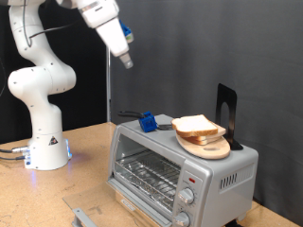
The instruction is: Make a piece of toast with the oven
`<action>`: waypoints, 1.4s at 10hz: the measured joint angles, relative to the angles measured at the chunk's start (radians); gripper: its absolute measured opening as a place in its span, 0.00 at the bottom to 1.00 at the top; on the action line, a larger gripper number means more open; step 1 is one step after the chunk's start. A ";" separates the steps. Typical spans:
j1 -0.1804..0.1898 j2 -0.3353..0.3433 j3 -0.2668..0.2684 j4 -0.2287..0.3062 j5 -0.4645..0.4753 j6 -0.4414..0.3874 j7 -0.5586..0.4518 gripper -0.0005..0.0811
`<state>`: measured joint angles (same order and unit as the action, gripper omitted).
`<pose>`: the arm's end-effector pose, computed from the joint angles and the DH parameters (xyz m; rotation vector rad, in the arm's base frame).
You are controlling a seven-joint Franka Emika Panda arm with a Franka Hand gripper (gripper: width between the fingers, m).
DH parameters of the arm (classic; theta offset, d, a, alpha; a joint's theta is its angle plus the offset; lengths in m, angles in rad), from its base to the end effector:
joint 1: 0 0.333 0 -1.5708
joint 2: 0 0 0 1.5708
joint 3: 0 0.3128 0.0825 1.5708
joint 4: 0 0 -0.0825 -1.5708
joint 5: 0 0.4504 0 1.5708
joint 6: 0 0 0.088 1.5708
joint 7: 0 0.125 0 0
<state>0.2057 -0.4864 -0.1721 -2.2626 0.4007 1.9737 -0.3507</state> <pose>0.4963 0.0416 0.5367 -2.6663 -0.3649 -0.3443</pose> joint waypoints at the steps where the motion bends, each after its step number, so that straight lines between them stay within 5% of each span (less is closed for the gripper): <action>1: 0.001 -0.021 0.027 -0.006 0.000 -0.019 0.032 0.84; 5: -0.004 -0.127 0.094 -0.066 -0.001 -0.072 0.145 0.84; 7: -0.004 -0.119 0.093 -0.067 -0.002 -0.072 0.129 0.84; 11: 0.002 -0.070 0.113 -0.123 -0.001 0.105 0.056 0.84; 14: 0.003 -0.056 0.114 -0.171 0.005 0.152 -0.022 0.84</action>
<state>0.2086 -0.5423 -0.0584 -2.4339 0.4055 2.1253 -0.3730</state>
